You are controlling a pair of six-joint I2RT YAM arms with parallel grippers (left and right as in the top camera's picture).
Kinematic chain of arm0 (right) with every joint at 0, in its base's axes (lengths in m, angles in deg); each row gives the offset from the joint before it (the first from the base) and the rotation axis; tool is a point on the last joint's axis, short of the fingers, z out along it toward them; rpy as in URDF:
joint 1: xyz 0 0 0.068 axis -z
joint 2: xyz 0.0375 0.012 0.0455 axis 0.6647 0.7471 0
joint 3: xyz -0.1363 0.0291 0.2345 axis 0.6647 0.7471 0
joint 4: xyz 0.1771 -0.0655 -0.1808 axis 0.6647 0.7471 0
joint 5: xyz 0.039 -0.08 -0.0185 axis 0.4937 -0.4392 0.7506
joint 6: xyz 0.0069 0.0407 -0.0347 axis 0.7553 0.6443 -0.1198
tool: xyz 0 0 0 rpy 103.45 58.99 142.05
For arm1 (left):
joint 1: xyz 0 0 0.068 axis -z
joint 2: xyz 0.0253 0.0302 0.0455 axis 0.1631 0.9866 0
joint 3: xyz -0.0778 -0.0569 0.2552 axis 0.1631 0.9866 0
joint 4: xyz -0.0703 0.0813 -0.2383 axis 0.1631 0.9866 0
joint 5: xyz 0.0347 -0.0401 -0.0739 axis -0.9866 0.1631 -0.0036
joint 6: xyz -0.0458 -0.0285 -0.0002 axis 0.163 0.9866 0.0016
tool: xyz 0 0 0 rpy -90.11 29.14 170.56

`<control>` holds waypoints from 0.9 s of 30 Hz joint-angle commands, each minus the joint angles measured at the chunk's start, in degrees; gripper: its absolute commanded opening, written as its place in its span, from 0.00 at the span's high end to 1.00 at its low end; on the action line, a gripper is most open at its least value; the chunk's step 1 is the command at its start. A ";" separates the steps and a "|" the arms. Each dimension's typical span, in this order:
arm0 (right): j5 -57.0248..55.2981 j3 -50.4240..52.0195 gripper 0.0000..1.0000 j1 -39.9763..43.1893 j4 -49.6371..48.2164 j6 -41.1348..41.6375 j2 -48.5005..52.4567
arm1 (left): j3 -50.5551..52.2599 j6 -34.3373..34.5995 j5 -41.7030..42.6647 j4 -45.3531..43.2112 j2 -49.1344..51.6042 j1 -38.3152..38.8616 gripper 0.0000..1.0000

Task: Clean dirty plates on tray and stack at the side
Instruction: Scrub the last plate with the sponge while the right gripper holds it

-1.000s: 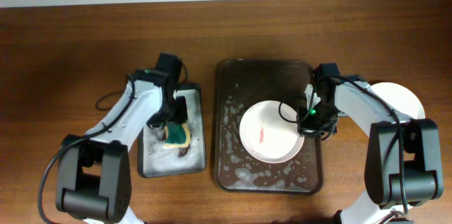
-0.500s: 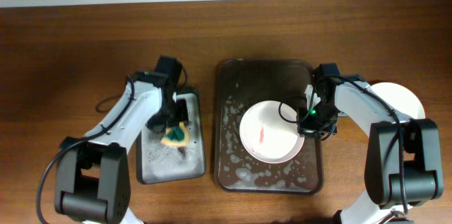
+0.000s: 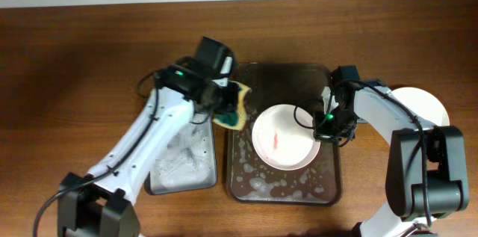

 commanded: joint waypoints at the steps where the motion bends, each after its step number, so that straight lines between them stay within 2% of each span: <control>1: -1.33 1.57 0.96 0.15 -0.72 0.46 0.46 | -0.20 5.77 1.51 -4.50 4.26 6.23 1.00; 7: -1.33 1.57 0.96 0.15 -0.11 0.46 0.46 | -0.20 13.35 10.47 -14.10 17.94 13.22 1.00; 11: -1.33 1.57 0.96 0.15 0.15 0.46 0.46 | -0.20 13.60 23.78 -22.25 25.09 15.17 1.00; 13: -1.33 1.57 0.96 0.15 0.15 0.46 0.46 | -0.20 13.51 24.22 -22.14 26.73 15.85 1.00; 15: -1.33 1.57 0.96 0.15 0.22 0.46 0.46 | -0.20 13.53 20.31 -18.56 27.56 15.50 1.00; 20: -1.31 1.57 0.96 0.15 0.70 0.46 0.46 | -0.44 13.51 1.14 -3.26 27.61 11.78 1.00; 22: -1.31 1.57 0.96 0.15 0.72 0.46 0.46 | -1.79 13.51 -5.84 3.10 27.61 9.49 1.00; 27: -1.33 1.57 0.96 0.15 0.70 0.46 0.46 | -7.93 13.53 -18.91 12.57 27.61 7.76 1.00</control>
